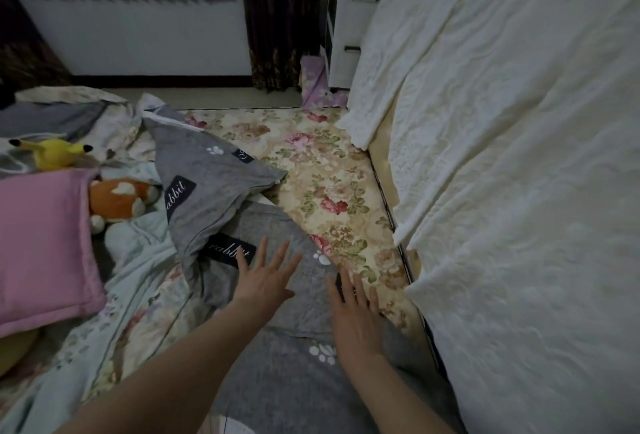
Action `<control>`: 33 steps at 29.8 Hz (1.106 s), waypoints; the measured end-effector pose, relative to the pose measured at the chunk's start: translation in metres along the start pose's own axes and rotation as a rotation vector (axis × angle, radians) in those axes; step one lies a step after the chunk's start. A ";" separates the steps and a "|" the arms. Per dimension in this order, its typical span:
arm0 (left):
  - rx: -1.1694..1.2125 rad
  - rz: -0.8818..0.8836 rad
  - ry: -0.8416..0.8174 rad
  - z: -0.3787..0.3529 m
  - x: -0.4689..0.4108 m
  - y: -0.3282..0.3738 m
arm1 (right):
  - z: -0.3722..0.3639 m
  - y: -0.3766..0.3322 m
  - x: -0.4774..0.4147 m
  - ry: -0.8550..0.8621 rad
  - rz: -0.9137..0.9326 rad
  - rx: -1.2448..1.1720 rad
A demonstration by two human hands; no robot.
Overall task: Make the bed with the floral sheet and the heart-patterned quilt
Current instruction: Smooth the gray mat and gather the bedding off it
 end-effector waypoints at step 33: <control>-0.228 -0.196 -0.042 0.068 -0.205 -0.161 | -0.034 -0.078 -0.149 -0.089 -0.119 0.015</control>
Point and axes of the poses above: each hand's wrist, its own x-axis away from the middle knuckle, its own z-axis out of the back of the hand, y = z × x, the point moved 10 cm from there along -x, towards the middle knuckle, and after that the axes turned 1 degree about z, right-handed, at the moved point
